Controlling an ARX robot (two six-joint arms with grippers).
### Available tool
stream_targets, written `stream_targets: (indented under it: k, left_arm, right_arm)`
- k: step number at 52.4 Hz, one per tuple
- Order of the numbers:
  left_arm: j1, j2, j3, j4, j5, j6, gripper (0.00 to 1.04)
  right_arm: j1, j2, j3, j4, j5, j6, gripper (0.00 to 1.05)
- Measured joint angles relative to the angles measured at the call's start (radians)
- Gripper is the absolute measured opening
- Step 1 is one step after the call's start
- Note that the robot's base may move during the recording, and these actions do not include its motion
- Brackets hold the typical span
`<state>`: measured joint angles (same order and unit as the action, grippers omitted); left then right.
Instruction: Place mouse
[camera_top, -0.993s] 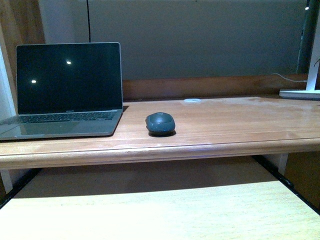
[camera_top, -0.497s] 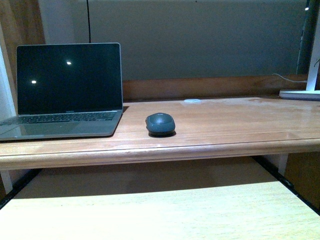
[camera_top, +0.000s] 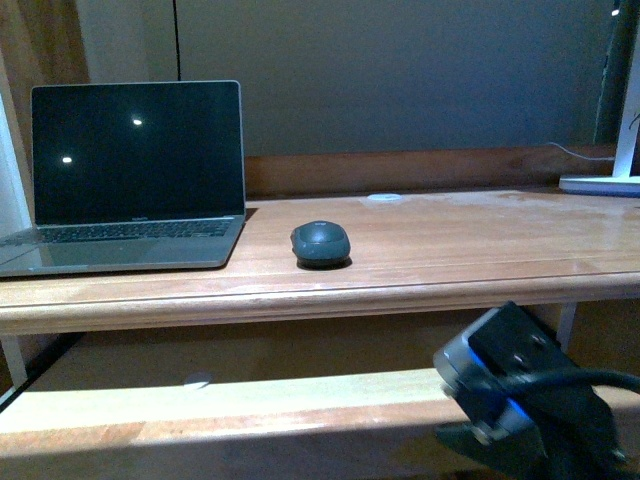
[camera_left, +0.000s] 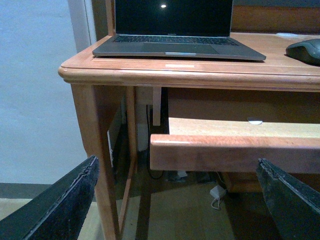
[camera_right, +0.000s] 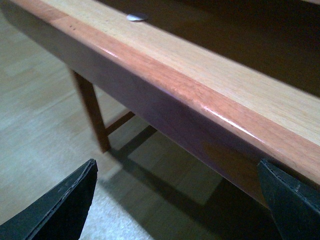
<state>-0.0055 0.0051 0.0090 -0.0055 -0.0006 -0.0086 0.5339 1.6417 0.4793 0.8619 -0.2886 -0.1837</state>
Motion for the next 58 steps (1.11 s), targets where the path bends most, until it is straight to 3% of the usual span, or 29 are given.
stream_targets:
  k: [17,28,33,42,58]
  left_arm:
    - [0.0,0.0,0.0,0.0,0.0,0.0,0.97]
    - [0.0,0.0,0.0,0.0,0.0,0.0,0.97]
    - [0.0,-0.001,0.0,0.0,0.0,0.0,0.97]
    - [0.0,-0.001,0.0,0.0,0.0,0.0,0.97]
    - [0.0,-0.001,0.0,0.0,0.0,0.0,0.97]
  right_arm:
    - [0.047,0.229,0.314,-0.055,0.283,0.055,0.97]
    - [0.072,0.272,0.408,-0.126,0.388,0.083,0.97]
    - [0.077,0.275,0.421,-0.133,0.387,0.09,0.97]
    - [0.047,0.183,0.365,-0.129,0.39,0.121,0.97]
    - [-0.037,-0.291,0.009,-0.192,0.455,0.299,0.97]
